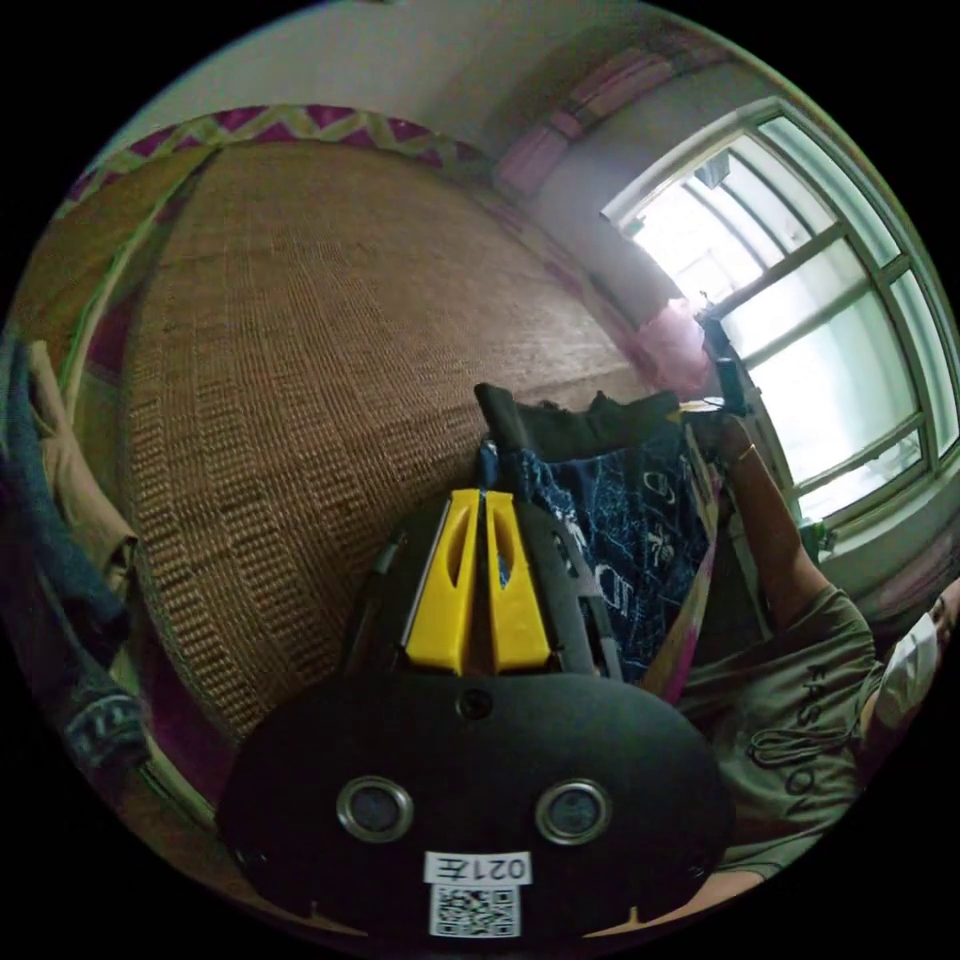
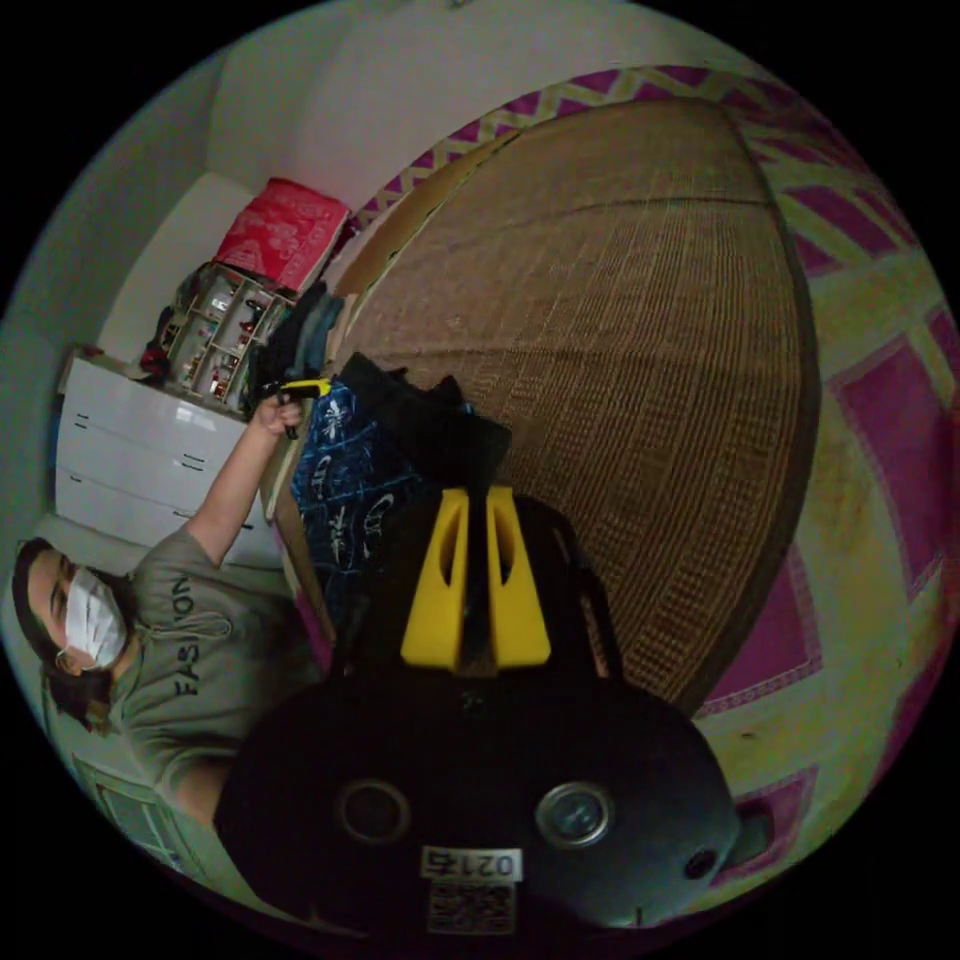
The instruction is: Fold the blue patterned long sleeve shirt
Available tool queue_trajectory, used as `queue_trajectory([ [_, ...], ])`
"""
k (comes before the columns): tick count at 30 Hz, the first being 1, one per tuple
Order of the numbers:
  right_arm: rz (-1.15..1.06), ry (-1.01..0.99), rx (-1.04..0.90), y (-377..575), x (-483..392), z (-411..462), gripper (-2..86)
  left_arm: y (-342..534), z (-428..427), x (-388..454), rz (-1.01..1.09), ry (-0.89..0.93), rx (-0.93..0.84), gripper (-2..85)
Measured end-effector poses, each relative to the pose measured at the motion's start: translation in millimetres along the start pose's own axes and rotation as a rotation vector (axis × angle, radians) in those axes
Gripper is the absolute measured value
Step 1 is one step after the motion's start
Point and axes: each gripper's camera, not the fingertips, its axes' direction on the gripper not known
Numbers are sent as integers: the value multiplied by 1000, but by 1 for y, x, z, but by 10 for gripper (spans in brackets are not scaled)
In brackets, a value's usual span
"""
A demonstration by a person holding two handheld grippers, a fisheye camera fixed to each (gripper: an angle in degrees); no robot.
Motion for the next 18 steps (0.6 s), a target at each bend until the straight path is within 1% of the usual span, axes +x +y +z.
queue_trajectory([
  [5,-17,115,97,-85,-12,-13,17,-40,-45,-21,-83,-70,152,-8],
  [7,-19,167,139,-114,-17,-9,23,-51,-51,-32,-138,-91,195,-6],
  [9,-29,219,177,-139,-21,4,30,-59,-47,-44,-187,-138,200,-2],
  [12,12,312,131,-172,-12,47,40,-65,-32,-56,-207,-233,136,15],
  [14,51,419,84,-185,-3,78,54,-59,-40,-54,-185,-288,206,52],
  [16,76,413,77,-189,6,87,67,-56,-51,-52,-171,-254,240,78],
  [18,78,336,117,-188,15,88,77,-57,-54,-52,-153,-191,226,97],
])
